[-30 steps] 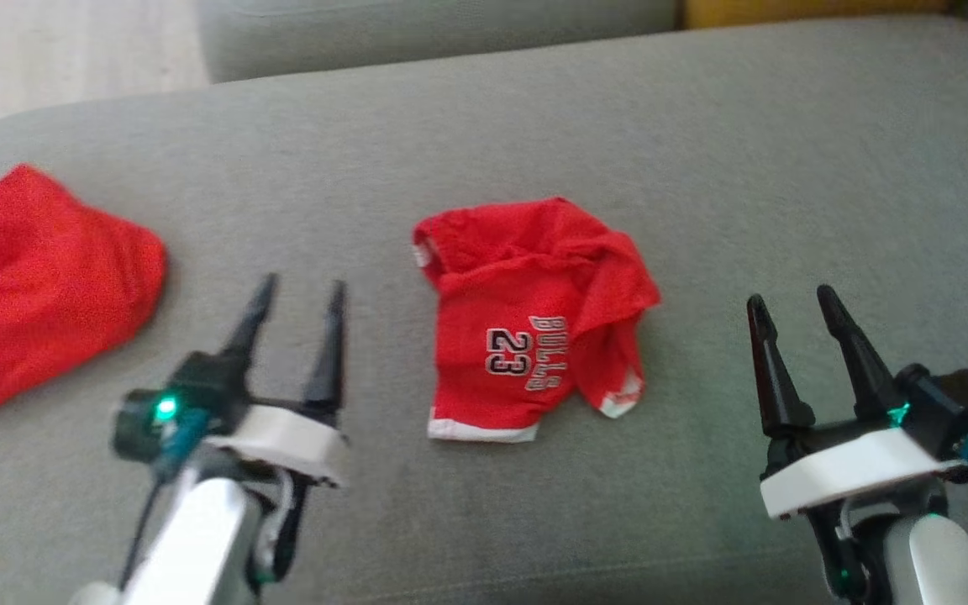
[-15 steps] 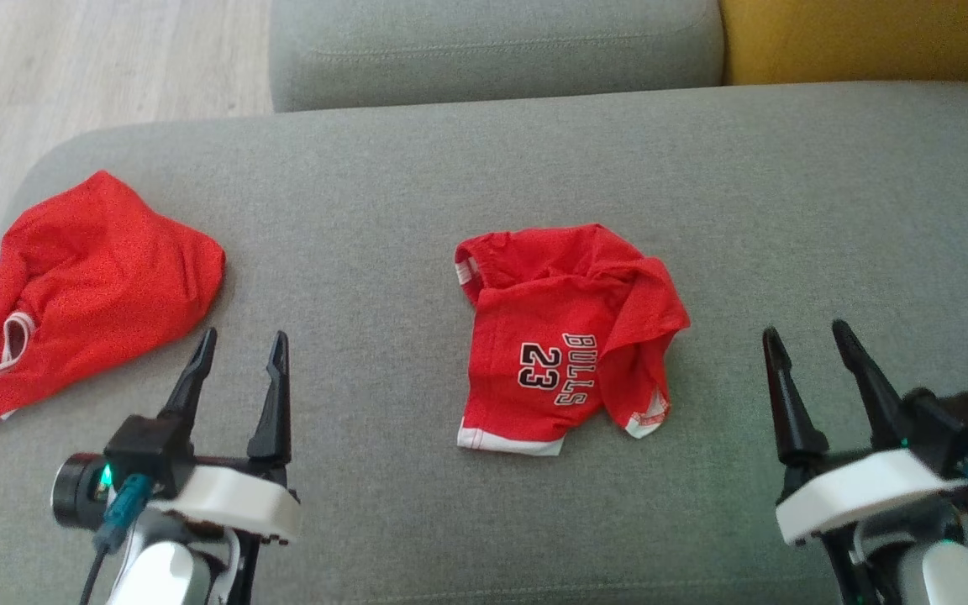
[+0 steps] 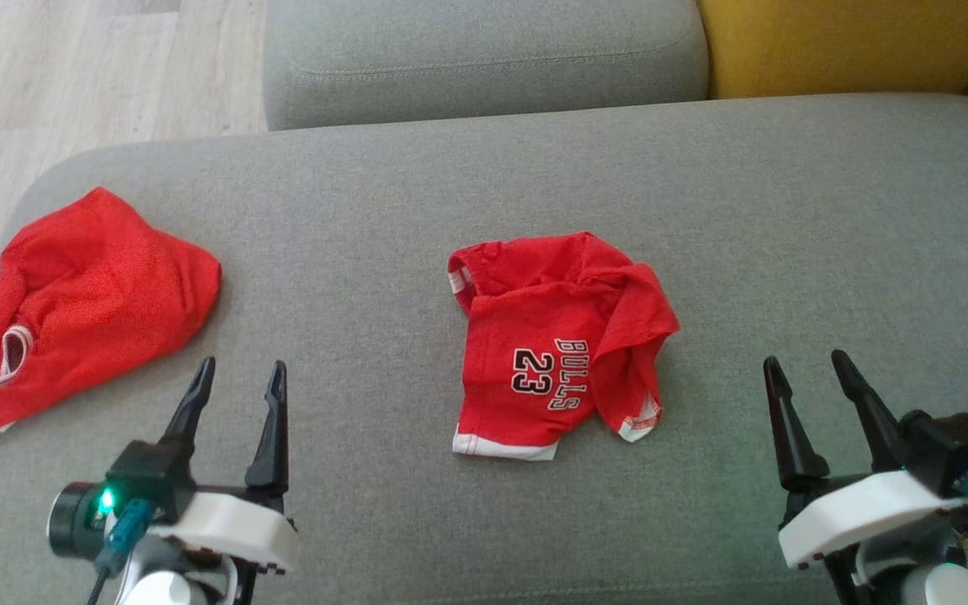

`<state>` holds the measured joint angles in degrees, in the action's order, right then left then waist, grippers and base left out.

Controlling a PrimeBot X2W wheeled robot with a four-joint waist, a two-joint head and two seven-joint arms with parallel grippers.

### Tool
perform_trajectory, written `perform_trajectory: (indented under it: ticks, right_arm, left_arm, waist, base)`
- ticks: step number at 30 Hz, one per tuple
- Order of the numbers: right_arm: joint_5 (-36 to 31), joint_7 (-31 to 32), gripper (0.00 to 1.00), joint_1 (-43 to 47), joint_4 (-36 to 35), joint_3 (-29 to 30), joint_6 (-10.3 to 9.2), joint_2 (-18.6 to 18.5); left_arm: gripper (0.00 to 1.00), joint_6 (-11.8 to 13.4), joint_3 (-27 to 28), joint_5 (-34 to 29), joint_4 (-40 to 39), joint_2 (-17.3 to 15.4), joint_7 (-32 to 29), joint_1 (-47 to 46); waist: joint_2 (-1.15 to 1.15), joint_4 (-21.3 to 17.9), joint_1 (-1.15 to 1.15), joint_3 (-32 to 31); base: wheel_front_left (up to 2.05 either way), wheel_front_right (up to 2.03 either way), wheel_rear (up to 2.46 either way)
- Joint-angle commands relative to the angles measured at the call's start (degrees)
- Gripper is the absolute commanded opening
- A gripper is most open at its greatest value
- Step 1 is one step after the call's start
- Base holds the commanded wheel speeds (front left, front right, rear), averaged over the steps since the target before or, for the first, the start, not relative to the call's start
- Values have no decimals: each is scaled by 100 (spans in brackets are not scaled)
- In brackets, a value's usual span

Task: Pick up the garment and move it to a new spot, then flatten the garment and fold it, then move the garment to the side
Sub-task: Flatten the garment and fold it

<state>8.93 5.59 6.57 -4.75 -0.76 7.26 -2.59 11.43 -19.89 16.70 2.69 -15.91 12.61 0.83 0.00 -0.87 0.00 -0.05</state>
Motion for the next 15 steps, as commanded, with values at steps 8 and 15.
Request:
perform_trajectory:
  ticks: [8,15]
  right_arm:
    - [-13,20,100,-186,-233,-115,23,-29]
    - [-19,27,100,-211,-218,-125,23,-29]
  left_arm:
    - [100,73,171,-51,-261,-159,-24,-211]
    - [100,81,154,-30,-247,-181,-25,-225]
  waist:
    - [0,4,0,22]
    - [0,7,0,37]
  base:
    - [0,0,0]
    - [0,0,0]
